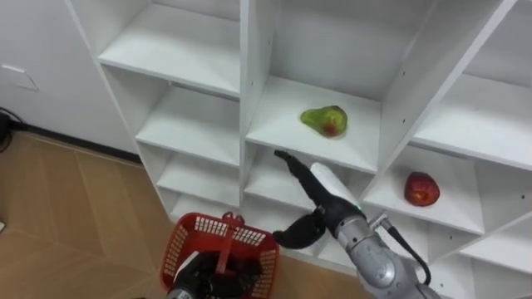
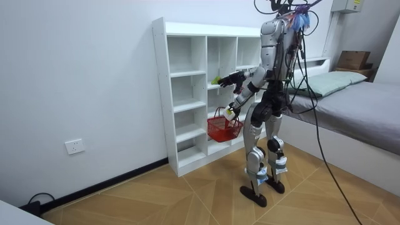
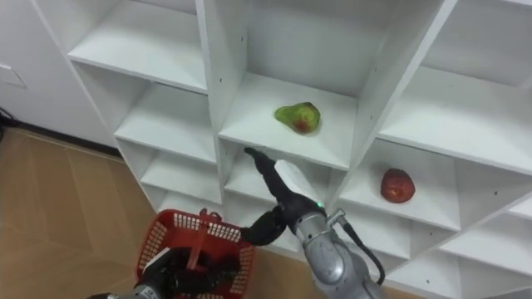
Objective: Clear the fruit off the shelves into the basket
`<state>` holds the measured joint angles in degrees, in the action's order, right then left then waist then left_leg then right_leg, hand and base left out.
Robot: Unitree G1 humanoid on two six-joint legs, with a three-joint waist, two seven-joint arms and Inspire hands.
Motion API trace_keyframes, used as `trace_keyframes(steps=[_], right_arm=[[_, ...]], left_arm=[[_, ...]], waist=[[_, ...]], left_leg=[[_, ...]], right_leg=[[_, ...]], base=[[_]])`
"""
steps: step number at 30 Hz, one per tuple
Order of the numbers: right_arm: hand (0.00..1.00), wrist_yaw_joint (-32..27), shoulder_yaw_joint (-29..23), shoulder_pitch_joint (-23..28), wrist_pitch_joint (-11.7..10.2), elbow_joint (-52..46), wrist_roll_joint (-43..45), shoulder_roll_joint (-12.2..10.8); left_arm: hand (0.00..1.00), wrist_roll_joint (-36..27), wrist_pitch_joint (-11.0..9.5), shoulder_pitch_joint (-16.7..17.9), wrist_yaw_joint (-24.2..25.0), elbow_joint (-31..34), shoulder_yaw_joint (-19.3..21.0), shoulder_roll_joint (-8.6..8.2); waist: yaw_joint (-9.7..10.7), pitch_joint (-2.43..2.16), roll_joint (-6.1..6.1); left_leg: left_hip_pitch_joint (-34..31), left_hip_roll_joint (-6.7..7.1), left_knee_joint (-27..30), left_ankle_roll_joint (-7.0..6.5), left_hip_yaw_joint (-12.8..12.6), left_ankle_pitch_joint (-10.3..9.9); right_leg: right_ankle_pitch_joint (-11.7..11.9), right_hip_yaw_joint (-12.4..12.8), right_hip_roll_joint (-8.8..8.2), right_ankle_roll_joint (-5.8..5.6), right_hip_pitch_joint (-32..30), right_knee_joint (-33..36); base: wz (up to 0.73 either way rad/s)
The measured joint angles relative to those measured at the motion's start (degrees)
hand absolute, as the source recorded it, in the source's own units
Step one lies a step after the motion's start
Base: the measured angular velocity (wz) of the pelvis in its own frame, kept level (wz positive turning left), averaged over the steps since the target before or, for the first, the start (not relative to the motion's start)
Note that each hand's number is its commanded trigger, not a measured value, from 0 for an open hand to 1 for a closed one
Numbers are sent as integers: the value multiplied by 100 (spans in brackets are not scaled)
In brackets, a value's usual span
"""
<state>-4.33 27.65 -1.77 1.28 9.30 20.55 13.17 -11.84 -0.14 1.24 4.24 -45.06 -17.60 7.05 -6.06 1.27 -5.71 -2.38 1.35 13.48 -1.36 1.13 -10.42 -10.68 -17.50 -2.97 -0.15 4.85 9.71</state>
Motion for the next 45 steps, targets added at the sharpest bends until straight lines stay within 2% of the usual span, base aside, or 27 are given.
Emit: trace_keyframes(steps=[3, 5, 7, 13, 18, 22, 28, 31, 34, 37, 45], right_arm=[[0, -134, -9, -177, 1, -116, 2, 122], [0, -261, -11, -323, -2, -189, -4, 231], [0, -338, -34, -427, -1, -189, -1, 280], [0, -519, -458, -543, -8, -189, 17, 277], [0, -753, -704, -820, -60, -188, -204, 285], [0, -901, -738, -1021, -62, -181, -204, 290], [0, -1113, -981, -1046, -66, -92, -233, 296], [0, -1196, -1125, -1050, -71, -9, -545, 300], [0, -1205, -1166, -1177, -62, 347, -1259, 328], [0, -1175, -1260, -1281, -1, 626, -1578, 335], [0, -1225, -1311, -1464, 133, 919, -2100, 329]], left_arm=[[100, 7, 0, -23, -13, 16, 4, 22], [100, 13, 1, -18, -14, 16, -13, 25], [100, 23, 2, -18, -21, 58, -4, 36], [100, 29, 0, -3, -140, 209, 195, 71], [100, 21, -1, -2, -199, 207, 235, 103], [100, 37, 15, -2, -198, 219, 295, 123], [100, 145, 29, -2, -135, 227, 455, 134], [100, 139, 48, 10, -135, 228, 478, 138], [100, 149, 69, 118, -135, 228, 493, 190], [100, 359, 230, 200, -128, 232, 512, 211], [100, 473, 401, 209, -74, 235, 497, 246]], waist=[[-37, -14, -100], [-58, -59, -180], [-64, -71, -215], [-67, -47, -256], [-66, -5, -316], [-73, -14, -390], [-202, -23, -485], [-205, -18, -537], [-185, -11, -572], [-157, -9, -572], [-210, -6, -585]], left_leg=[[-3, 6, -25, 0, 61, 0], [9, 17, 20, 0, 76, 0], [40, 26, 40, -1, 94, 1], [184, 33, 7, -1, 164, 0], [168, 37, 20, 7, 227, 4], [106, 41, 41, 16, 233, 11], [206, 46, 45, 14, 256, 13], [215, 55, 41, 14, 322, 13], [212, 58, 44, 14, 358, 13], [127, 60, 90, 16, 392, 11], [-47, 73, 204, 18, 465, 7]], right_leg=[[0, 4, 4, 0, 0, 1], [0, 3, 3, 0, 29, 1], [0, 18, -3, 0, 66, 1], [-1, 21, -3, -2, 268, 0], [-13, 16, 7, -20, 283, -3], [-13, -42, 9, -21, 243, -3], [-13, -126, -3, -21, 307, 0], [-13, -164, -3, -21, 342, 0], [-13, -168, 0, -21, 358, -2], [-13, -285, -1, -21, 348, -1], [-14, -457, -4, -23, 292, 6]], base=[[4], [9], [8], [9], [3], [3], [4], [11], [7], [10], [10]])
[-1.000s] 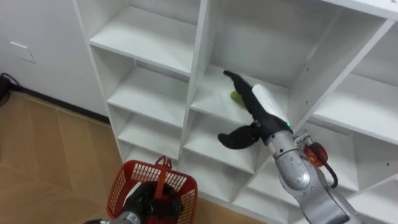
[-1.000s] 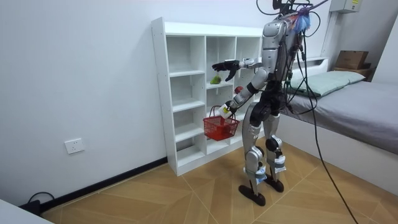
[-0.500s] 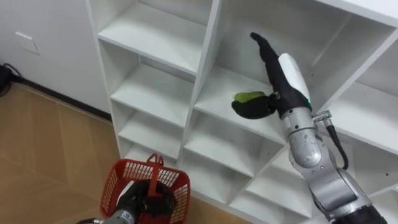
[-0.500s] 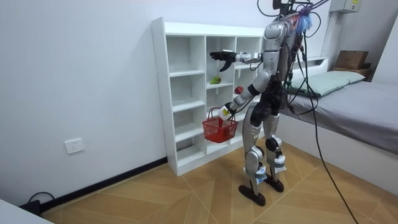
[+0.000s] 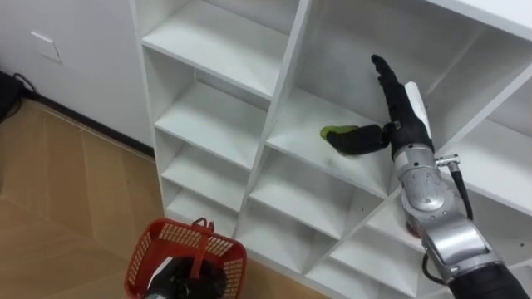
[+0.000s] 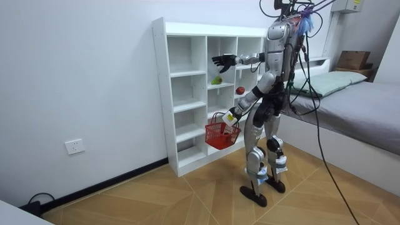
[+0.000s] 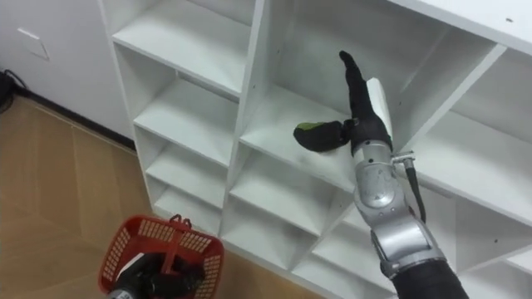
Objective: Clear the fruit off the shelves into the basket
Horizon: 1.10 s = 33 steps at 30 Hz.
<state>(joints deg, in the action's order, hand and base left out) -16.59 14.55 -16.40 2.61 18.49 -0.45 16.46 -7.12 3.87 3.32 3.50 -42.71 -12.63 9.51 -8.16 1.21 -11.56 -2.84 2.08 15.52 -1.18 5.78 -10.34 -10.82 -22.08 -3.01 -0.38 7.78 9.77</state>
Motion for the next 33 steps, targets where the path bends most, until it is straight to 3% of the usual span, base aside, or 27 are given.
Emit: trace_keyframes(steps=[5, 12, 19, 22, 33], right_arm=[[0, -127, 13, -667, 20, 911, -390, -9], [0, -93, -5, -967, 249, 1502, -611, -11], [0, -88, -5, -968, 308, 1826, -632, -11], [0, -81, -5, -968, 320, 1923, -628, -12], [0, -246, -16, -1216, 300, 2352, -564, 29]], left_arm=[[100, 222, 111, -4, 103, 12, -11, 6], [100, 361, 312, 12, 196, 185, -4, 7], [100, 355, 328, 20, 227, 183, -113, 7], [100, 356, 329, 23, 265, 183, -116, 6], [100, 330, 322, -6, 296, 181, -111, 4]], waist=[[-34, -10, -43], [-84, -43, -155], [-168, -30, -167], [-174, 18, -183], [-183, 43, -172]], left_leg=[[-263, 44, 140, -1, 130, 8], [-439, 98, 230, -8, 276, 24], [-519, 153, 223, -21, 381, 33], [-585, 164, 242, -23, 399, 34], [-860, 162, 270, -26, 386, 38]], right_leg=[[-2, -177, -9, -2, -130, -1], [-2, -317, -25, -3, -221, 4], [-10, -338, -50, -17, -287, 4], [-10, -361, -51, -17, -322, 2], [-10, -355, -50, -17, -597, 2]], base=[[18], [12], [4], [7], [1]])
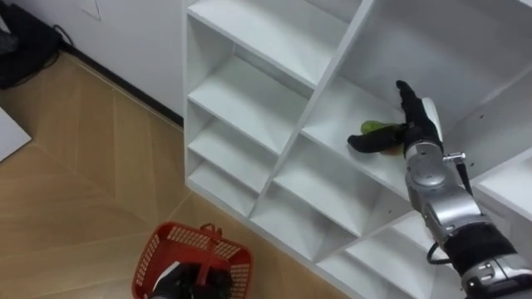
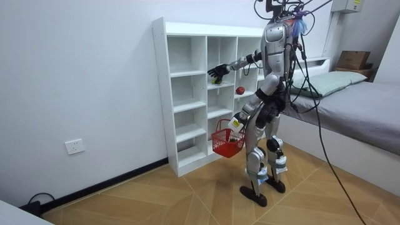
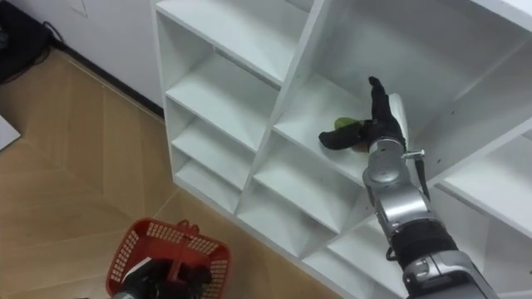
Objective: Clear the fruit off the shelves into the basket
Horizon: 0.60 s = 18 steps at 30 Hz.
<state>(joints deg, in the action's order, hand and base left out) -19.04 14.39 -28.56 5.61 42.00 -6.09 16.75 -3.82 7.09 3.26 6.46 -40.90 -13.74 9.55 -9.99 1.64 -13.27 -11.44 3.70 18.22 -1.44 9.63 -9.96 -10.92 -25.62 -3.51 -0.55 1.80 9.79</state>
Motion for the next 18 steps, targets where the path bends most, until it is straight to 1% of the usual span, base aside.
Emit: trace_keyframes(steps=[2, 7, 9, 11, 13, 15, 18], right_arm=[[0, -17, 1, -2, -47, 1, 14, 20], [0, -17, 1, -2, -153, 4, 33, 43], [0, -18, 12, -4, -235, 64, 34, 93], [0, -19, 12, -7, -294, 203, 126, 128], [0, 2, 13, -6, -301, 348, 134, 126], [0, 16, 9, -7, -312, 371, 130, 146], [0, 29, 8, -7, -315, 434, 120, 185]], left_arm=[[100, 0, -8, 5, 0, 0, 0, 6], [100, 0, -33, -1, 0, 0, 0, 9], [100, -1, -37, -35, 0, 0, -14, 5], [100, -5, -38, -78, 0, -1, -14, 8], [100, -24, -38, -99, -1, -1, -14, 4], [100, -38, -37, -97, -1, -5, -15, 6], [100, -45, -38, -103, 0, -25, -16, -1]], waist=[[3, 8, 13], [-1, 10, 17], [-4, 21, 35], [-14, 28, 68], [-16, 38, 104], [-9, 23, 149], [-2, 20, 195]], left_leg=[[2, 1, -12, 0, -3, 0], [-4, -3, -54, 0, -3, 0], [-21, -1, -47, 0, 2, 0], [-40, 1, -44, -1, 1, 0], [-46, 1, -50, -1, -1, 0], [-81, -1, -50, -1, -9, 1], [-107, -7, -62, 6, -21, 10]], right_leg=[[0, 13, -2, 0, -8, 0], [0, 19, -2, 0, -39, 2], [0, 21, -3, 0, -54, 4], [0, 36, -5, 0, -78, 5], [0, 48, -6, 0, -88, 5], [0, 66, -5, 0, -132, 6], [0, 95, -1, 0, -183, 6]], base=[[0], [0], [0], [0], [0], [-6], [-7]])
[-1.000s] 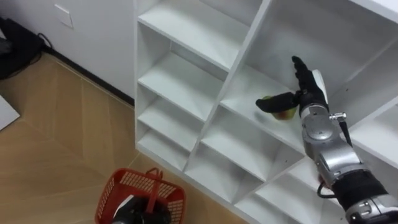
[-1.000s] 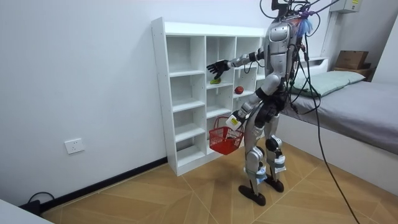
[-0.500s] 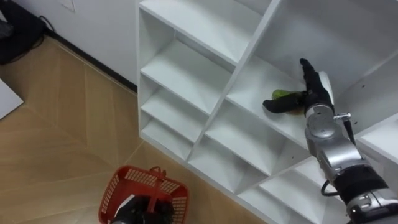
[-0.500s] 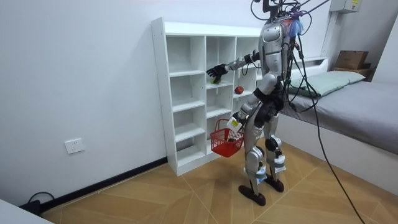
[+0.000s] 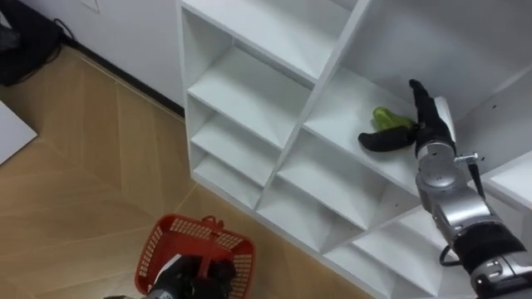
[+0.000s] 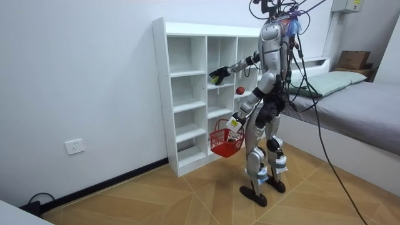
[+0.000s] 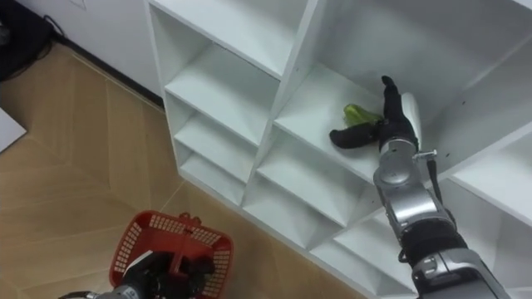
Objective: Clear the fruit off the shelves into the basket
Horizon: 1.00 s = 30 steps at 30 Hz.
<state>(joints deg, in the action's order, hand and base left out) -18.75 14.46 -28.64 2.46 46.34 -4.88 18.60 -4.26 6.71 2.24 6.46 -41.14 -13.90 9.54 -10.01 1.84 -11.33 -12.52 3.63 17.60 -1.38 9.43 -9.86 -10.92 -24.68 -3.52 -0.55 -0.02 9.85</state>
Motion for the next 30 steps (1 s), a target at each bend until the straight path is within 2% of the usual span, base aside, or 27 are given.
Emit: trace_keyframes(steps=[13, 16, 24, 26, 27, 28, 30], right_arm=[[0, 7, -2, 0, -56, 133, -413, -1], [0, 7, 0, -12, -125, 244, -505, -1], [0, 218, 0, -244, -143, 648, -607, -3], [23, 267, -1, -270, -118, 670, -606, -3], [59, 271, 0, -271, -116, 671, -604, -3], [100, 275, 0, -271, -114, 671, -604, -3], [100, 264, -1, -271, -114, 672, -603, -3]], left_arm=[[100, -19, -2, -10, -3, -177, -133, -32], [100, -101, -2, -12, -4, -177, -182, -20], [100, -120, 1, -11, -4, -177, -203, 18], [100, -121, 1, -11, -4, -178, -204, 34], [100, -121, 1, -11, -4, -178, -203, 37], [100, -121, 1, -11, -4, -182, -203, 43], [100, -121, 1, -12, -4, -203, -203, 45]], waist=[[3, -1, 19], [1, -5, 12], [11, -11, 4], [11, -13, 3], [12, -13, 3], [12, -13, 3], [14, -13, 3]], left_leg=[[-6, -2, -29, 8, 0, 26], [-5, 0, -24, 7, 1, 28], [-1, 11, -12, -3, 15, 49], [-3, 12, -13, -3, 21, 55], [-3, 12, -14, -3, 23, 56], [-4, 13, -15, -2, 23, 58], [-3, 13, -17, -1, 19, 63]], right_leg=[[0, 43, 5, 0, -25, 1], [0, 75, 5, 0, -23, 1], [0, 75, -8, 0, -9, 13], [0, 70, -10, 0, -8, 15], [0, 64, -10, 0, -8, 15], [0, 55, -10, 0, -6, 15], [0, 40, -9, 0, -2, 15]], base=[[-1], [0], [0], [0], [0], [0], [0]])
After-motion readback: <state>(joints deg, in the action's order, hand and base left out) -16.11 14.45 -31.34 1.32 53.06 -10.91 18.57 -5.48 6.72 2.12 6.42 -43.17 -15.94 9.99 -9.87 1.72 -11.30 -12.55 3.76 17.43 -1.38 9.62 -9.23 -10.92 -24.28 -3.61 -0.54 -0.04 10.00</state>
